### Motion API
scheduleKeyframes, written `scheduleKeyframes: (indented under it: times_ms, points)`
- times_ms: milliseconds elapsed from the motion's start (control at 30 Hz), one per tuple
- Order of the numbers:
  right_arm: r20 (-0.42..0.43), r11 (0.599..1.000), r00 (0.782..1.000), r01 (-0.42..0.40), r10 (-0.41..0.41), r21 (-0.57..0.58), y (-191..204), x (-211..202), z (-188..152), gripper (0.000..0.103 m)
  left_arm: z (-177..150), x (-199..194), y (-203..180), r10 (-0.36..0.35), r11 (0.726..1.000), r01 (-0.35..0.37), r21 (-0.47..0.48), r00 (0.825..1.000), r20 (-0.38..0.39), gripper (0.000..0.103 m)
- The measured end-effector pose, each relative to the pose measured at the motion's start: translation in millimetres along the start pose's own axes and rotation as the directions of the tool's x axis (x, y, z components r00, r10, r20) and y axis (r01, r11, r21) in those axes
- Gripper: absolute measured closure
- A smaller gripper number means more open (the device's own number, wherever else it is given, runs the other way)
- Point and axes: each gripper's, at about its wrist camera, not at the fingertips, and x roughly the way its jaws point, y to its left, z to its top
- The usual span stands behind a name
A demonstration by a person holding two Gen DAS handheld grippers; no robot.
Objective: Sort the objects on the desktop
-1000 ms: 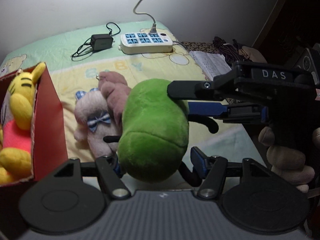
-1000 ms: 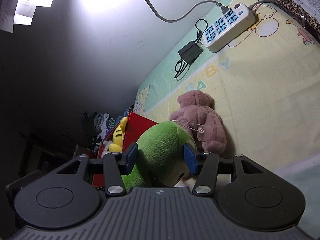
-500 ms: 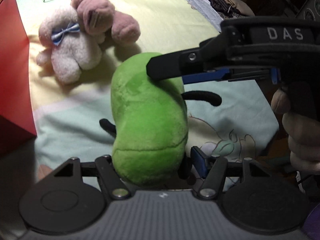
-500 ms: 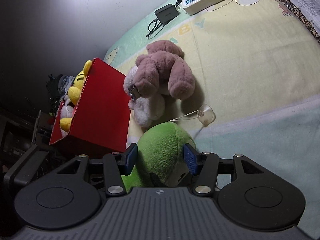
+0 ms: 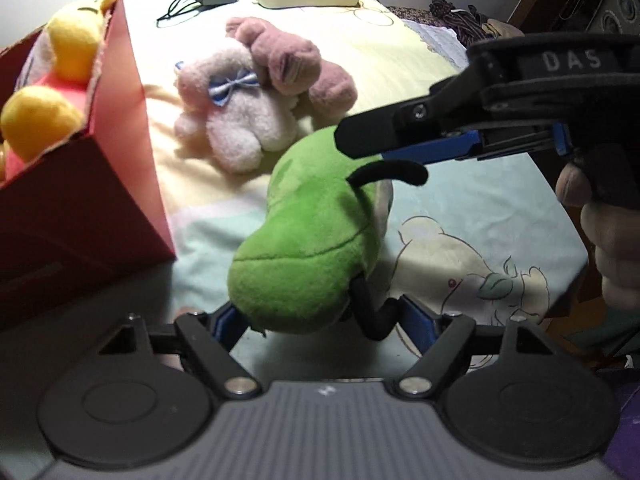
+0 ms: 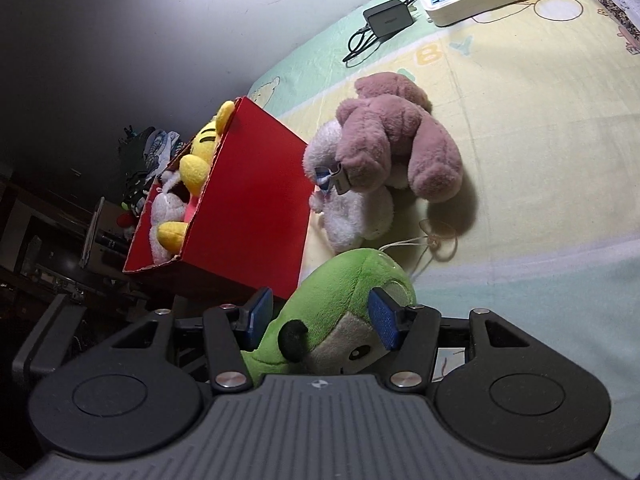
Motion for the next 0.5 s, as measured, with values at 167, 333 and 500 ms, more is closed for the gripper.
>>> scheduleKeyframes:
  times_ms: [167,333,500]
  points:
    - [0.016,1.0,1.0,-0.003,0.003,-0.005,6,12,4,0.046,-1,-19,4,0.013,0.998,-0.016,0.056,0.999,0.051,0.019]
    - [0.031,0.999,0.999,-0.029,0.028,0.018,7,21,8,0.046,-7,-15,12,0.02,0.997,-0.02,0.079,1.0,0.009,0.016]
    - [0.027,0.998,0.998,-0.056,0.056,0.024,8,26,12,0.046,-18,-29,19,0.019,0.997,-0.019,0.076,1.0,0.006,0.017]
